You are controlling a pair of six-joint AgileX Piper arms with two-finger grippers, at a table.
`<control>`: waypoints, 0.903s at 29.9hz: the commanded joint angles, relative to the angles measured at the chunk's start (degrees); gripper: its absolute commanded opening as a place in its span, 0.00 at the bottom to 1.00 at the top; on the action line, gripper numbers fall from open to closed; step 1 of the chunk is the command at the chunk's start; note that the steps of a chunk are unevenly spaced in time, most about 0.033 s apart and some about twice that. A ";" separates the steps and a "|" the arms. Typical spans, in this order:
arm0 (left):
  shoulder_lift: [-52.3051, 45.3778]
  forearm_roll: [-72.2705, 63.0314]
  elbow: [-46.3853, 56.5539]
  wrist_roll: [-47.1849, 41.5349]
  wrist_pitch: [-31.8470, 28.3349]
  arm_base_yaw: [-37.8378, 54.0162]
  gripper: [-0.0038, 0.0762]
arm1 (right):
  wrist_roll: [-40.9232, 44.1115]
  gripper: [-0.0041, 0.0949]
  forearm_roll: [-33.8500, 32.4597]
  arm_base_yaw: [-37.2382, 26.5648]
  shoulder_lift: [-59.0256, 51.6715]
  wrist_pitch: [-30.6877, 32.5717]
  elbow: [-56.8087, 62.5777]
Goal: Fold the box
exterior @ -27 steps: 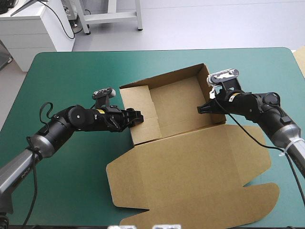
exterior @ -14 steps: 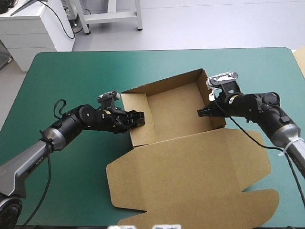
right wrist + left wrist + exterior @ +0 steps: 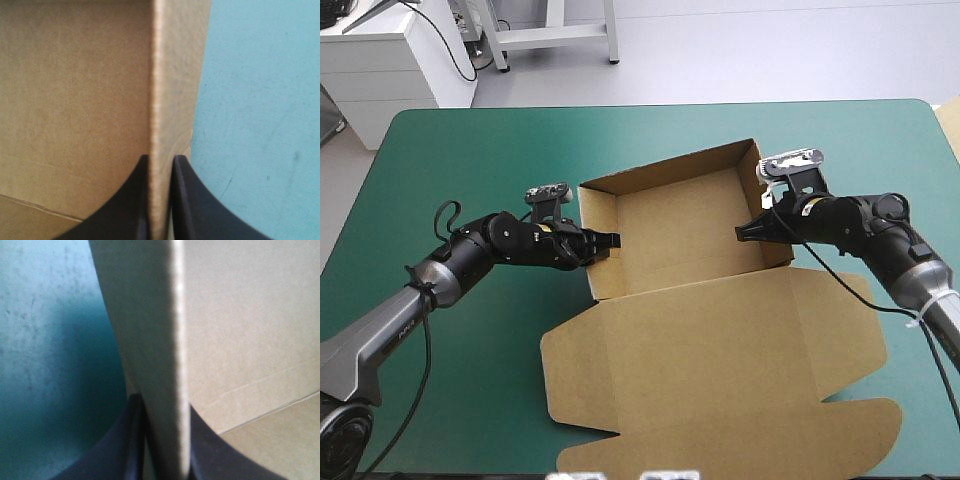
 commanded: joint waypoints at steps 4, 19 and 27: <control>-2.45 4.86 -11.97 0.39 5.63 -1.24 0.04 | 1.21 0.04 8.01 1.35 -2.33 1.76 -2.02; 1.49 28.26 -20.97 -11.88 21.17 -1.24 0.04 | 7.20 0.04 0.87 1.35 2.40 19.58 -10.53; 4.78 28.26 -20.97 -12.88 21.78 -1.24 0.04 | 7.41 0.04 0.36 1.35 10.32 27.44 -14.51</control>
